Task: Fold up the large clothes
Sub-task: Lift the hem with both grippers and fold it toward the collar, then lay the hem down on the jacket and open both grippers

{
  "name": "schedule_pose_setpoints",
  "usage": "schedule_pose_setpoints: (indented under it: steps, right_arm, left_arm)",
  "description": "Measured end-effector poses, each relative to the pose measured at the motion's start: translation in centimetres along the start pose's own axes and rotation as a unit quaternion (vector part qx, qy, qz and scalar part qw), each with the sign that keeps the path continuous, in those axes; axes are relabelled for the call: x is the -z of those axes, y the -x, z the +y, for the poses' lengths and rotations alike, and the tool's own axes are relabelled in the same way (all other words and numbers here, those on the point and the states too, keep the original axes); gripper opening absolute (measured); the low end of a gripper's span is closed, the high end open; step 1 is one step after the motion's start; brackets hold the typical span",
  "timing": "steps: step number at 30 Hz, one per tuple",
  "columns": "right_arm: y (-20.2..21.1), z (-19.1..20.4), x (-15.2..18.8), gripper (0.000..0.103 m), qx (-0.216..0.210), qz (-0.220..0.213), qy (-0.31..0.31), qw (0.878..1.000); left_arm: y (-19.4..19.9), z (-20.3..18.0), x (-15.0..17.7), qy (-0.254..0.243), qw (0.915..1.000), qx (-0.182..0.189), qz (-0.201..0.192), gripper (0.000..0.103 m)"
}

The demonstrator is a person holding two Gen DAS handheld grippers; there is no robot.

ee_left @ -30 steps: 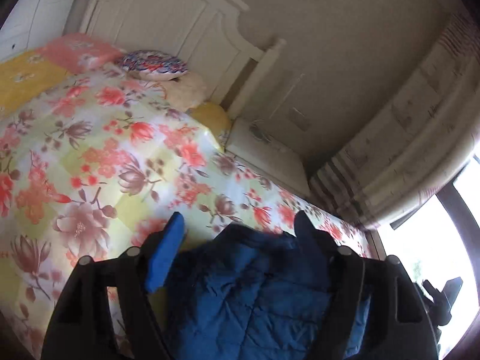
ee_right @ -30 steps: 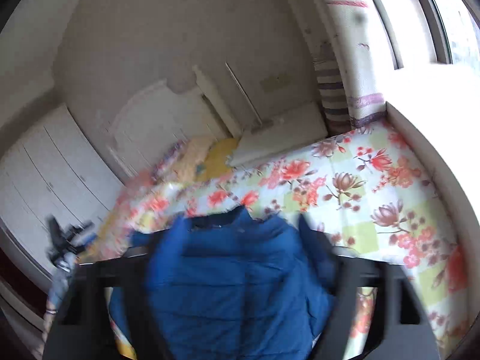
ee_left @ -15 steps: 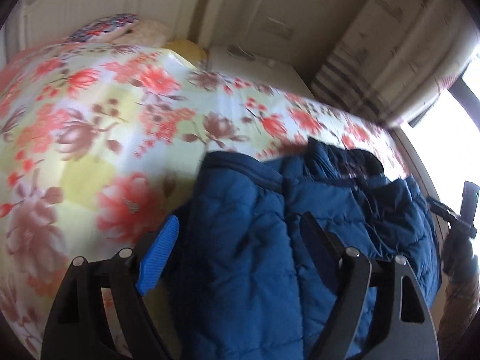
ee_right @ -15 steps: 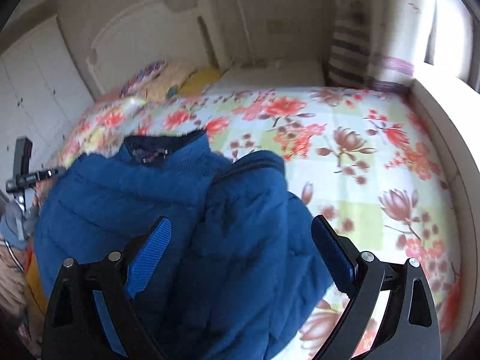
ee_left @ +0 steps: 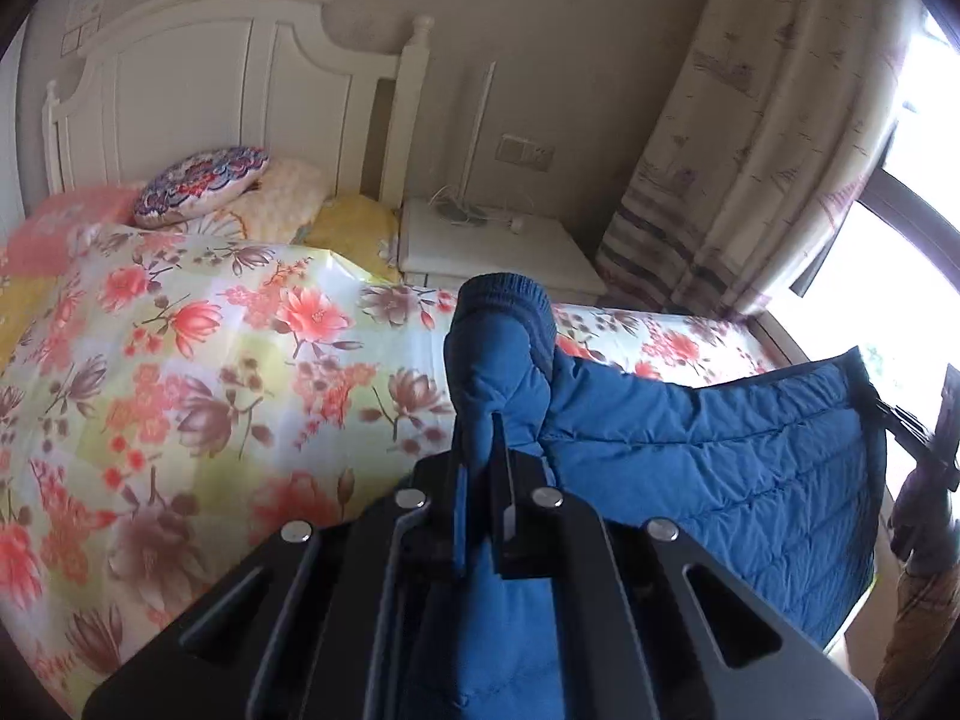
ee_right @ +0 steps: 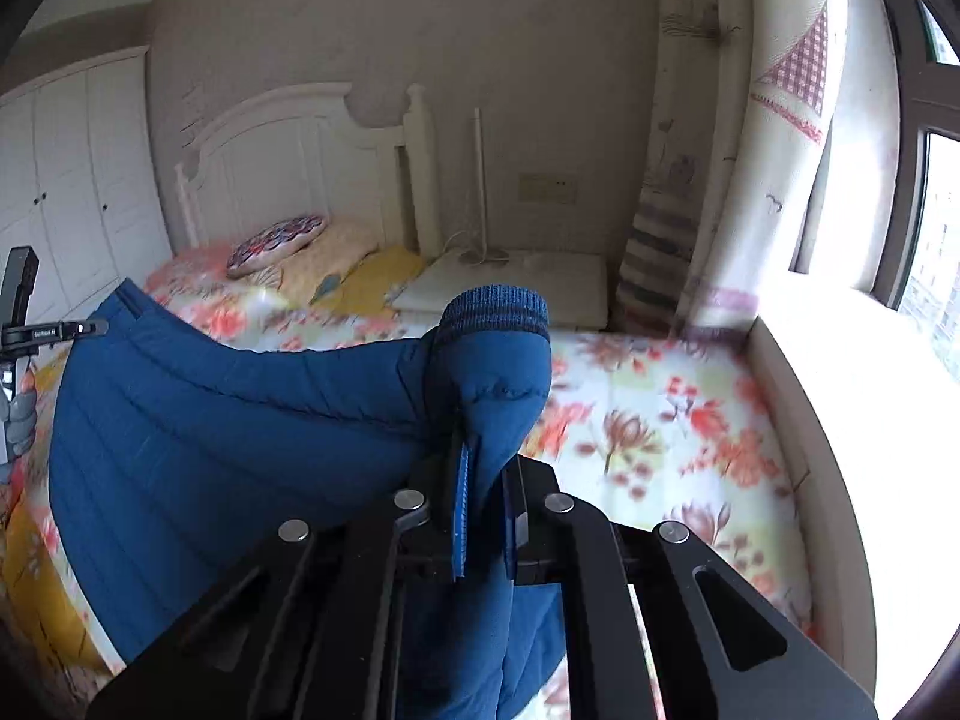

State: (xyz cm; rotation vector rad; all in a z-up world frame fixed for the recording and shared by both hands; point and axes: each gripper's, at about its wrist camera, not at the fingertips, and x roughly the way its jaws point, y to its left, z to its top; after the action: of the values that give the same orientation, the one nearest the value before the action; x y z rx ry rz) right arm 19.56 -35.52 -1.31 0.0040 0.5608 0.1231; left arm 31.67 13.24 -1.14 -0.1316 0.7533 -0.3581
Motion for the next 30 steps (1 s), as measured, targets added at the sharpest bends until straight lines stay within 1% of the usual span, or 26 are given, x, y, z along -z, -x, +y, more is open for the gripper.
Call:
schedule_pose_setpoints:
  steps: [1, 2, 4, 5, 6, 7, 8, 9, 10, 12, 14, 15, 16, 17, 18, 19, 20, 21, 22, 23, 24, 25, 26, 28, 30]
  right_arm:
    - [-1.2, -0.2, -0.8, 0.008, 0.007, 0.010, -0.002, 1.000]
    - [-3.2, -0.5, -1.3, 0.008, 0.017, 0.029, -0.004, 0.999]
    - [-7.8, -1.1, -1.0, 0.008, 0.027, 0.077, -0.015, 0.997]
    - [-10.6, -1.3, 0.0, 0.008, 0.035, 0.111, -0.017, 0.993]
    - [-13.4, -1.5, 1.4, 0.009, 0.044, 0.147, -0.019, 0.988]
    - [-15.7, -1.8, 3.1, 0.009, 0.041, 0.177, -0.029, 0.983]
    - [-16.8, -2.1, 4.2, 0.009, 0.036, 0.181, -0.038, 0.982]
    - [-16.9, -2.3, 4.7, 0.009, 0.033, 0.168, -0.045, 0.984]
    - [-16.8, -2.6, 4.8, 0.009, 0.030, 0.161, -0.053, 0.985]
    - [-16.7, -3.1, 4.8, 0.009, 0.022, 0.157, -0.063, 0.985]
    - [-16.5, -3.9, 4.9, 0.010, 0.010, 0.153, -0.085, 0.985]
    - [-16.2, -4.0, 5.0, 0.011, 0.003, 0.151, -0.093, 0.984]
    - [-16.0, -4.4, 5.0, 0.013, -0.006, 0.151, -0.103, 0.983]
    - [-15.6, -5.0, 4.9, 0.014, -0.012, 0.156, -0.118, 0.981]
    - [-14.6, -5.6, 4.8, 0.017, -0.017, 0.155, -0.130, 0.979]
    - [-12.8, -6.0, 4.8, 0.018, -0.027, 0.141, -0.138, 0.980]
    - [-10.7, -6.2, 5.0, 0.018, -0.036, 0.126, -0.139, 0.982]
    - [-9.1, -6.5, 5.1, 0.018, -0.041, 0.115, -0.136, 0.983]
    - [-7.0, -6.8, 5.4, 0.030, -0.044, 0.105, -0.128, 0.985]
    - [-5.4, -6.9, 5.9, 0.041, -0.046, 0.099, -0.120, 0.987]
    - [-3.5, -6.9, 6.8, 0.085, -0.048, 0.094, -0.110, 0.988]
    - [-2.2, -6.8, 7.7, 0.098, -0.042, 0.091, -0.103, 0.990]
    - [-0.1, -6.4, 9.3, 0.098, -0.046, 0.090, -0.089, 0.991]
    - [2.4, -5.3, 12.1, 0.098, -0.057, 0.105, -0.069, 0.990]
    - [4.3, -3.7, 14.4, 0.098, -0.071, 0.107, -0.052, 0.990]
  left_arm:
    - [-1.0, 0.2, -1.1, 0.011, 0.9999, -0.004, 0.011, 0.005]
    - [-2.6, 0.7, -1.8, 0.023, 0.9993, -0.011, 0.026, 0.005]
    - [-7.6, 2.0, -2.1, 0.047, 0.9953, -0.035, 0.076, 0.005]
    - [-9.1, 2.3, -1.7, 0.051, 0.9935, -0.046, 0.091, 0.005]
    - [-11.6, 2.8, -0.7, 0.054, 0.9901, -0.066, 0.111, 0.008]
    - [-14.0, 3.3, 0.7, 0.056, 0.9864, -0.081, 0.132, 0.013]
    - [-15.3, 3.7, 1.8, 0.059, 0.9847, -0.084, 0.141, 0.016]
    - [-15.9, 4.0, 2.7, 0.064, 0.9854, -0.088, 0.131, 0.018]
    - [-15.7, 4.2, 2.9, 0.069, 0.9864, -0.087, 0.121, 0.018]
    - [-15.4, 4.2, 2.8, 0.067, 0.9869, -0.091, 0.115, 0.019]
    - [-15.4, 4.4, 2.9, 0.073, 0.9867, -0.091, 0.112, 0.024]
    - [-15.2, 4.7, 2.9, 0.083, 0.9869, -0.090, 0.106, 0.029]
    - [-14.8, 5.1, 2.9, 0.092, 0.9871, -0.087, 0.099, 0.044]
    - [-14.2, 5.5, 2.7, 0.103, 0.9873, -0.081, 0.090, 0.053]
    - [-13.0, 6.2, 2.6, 0.119, 0.9878, -0.071, 0.071, 0.065]
    - [-11.2, 6.7, 2.7, 0.129, 0.9884, -0.066, 0.046, 0.067]
    - [-10.0, 6.9, 2.8, 0.129, 0.9889, -0.066, 0.034, 0.070]
    - [-8.1, 7.1, 3.2, 0.119, 0.9907, -0.064, 0.018, 0.078]
    - [-6.3, 7.1, 3.9, 0.103, 0.9926, -0.065, 0.007, 0.086]
    - [-4.6, 7.0, 4.8, 0.087, 0.9942, -0.064, 0.001, 0.090]
    - [-3.4, 7.0, 5.8, 0.074, 0.9954, -0.061, 0.001, 0.094]
    - [-2.2, 6.8, 7.1, 0.059, 0.9968, -0.054, 0.006, 0.096]
    - [-1.3, 6.7, 8.0, 0.048, 0.9975, -0.051, 0.011, 0.096]
    - [1.1, 6.0, 11.4, 0.019, 0.9987, -0.044, 0.020, 0.097]
    - [2.8, 5.6, 14.3, 0.007, 0.9993, -0.029, 0.024, 0.098]
